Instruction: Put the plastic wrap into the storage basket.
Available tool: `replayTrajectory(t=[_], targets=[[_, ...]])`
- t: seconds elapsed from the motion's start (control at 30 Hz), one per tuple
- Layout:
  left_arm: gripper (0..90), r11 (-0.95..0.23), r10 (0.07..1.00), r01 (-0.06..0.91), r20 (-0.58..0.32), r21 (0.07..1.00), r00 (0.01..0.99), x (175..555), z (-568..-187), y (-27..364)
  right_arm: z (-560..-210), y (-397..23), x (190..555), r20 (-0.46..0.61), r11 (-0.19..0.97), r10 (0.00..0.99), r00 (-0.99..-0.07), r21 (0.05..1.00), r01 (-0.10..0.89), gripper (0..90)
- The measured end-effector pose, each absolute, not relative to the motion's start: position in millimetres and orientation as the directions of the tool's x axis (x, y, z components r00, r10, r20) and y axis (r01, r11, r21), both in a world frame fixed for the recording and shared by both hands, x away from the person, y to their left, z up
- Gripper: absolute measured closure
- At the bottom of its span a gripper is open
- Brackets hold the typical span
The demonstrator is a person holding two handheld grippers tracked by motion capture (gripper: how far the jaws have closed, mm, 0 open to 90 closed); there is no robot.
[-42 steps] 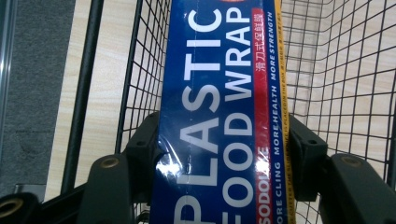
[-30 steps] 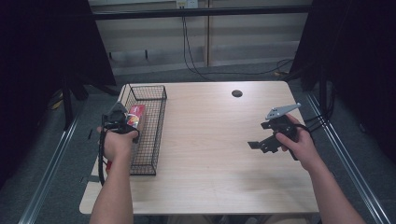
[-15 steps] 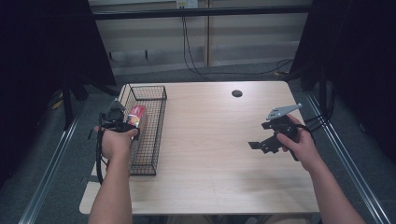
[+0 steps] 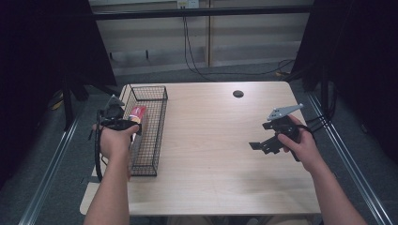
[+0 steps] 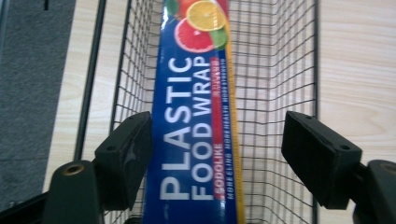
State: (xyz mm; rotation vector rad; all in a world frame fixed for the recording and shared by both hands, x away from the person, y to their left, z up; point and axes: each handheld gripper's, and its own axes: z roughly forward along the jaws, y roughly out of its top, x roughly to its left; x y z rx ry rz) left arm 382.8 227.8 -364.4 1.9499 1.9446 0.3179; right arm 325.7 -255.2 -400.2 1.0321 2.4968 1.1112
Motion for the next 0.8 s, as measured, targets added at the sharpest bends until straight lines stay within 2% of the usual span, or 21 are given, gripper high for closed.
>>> replayTrajectory(t=[0.53, 0.8], targets=[[14.1, -0.026, 0.973, 0.869, -0.188, 0.493, 0.136, 378.7, -352.0, 199.7, -399.1, -255.0, 325.8, 0.081, 0.465, 0.678, -0.731, 0.723, 0.511, 1.9], [10.7, -0.082, 0.957, 0.841, -0.195, 0.535, 0.217, 376.7, -349.5, 182.2, -400.0, -253.8, 325.7, 0.079, 0.471, 0.674, -0.735, 0.720, 0.509, 1.9]])
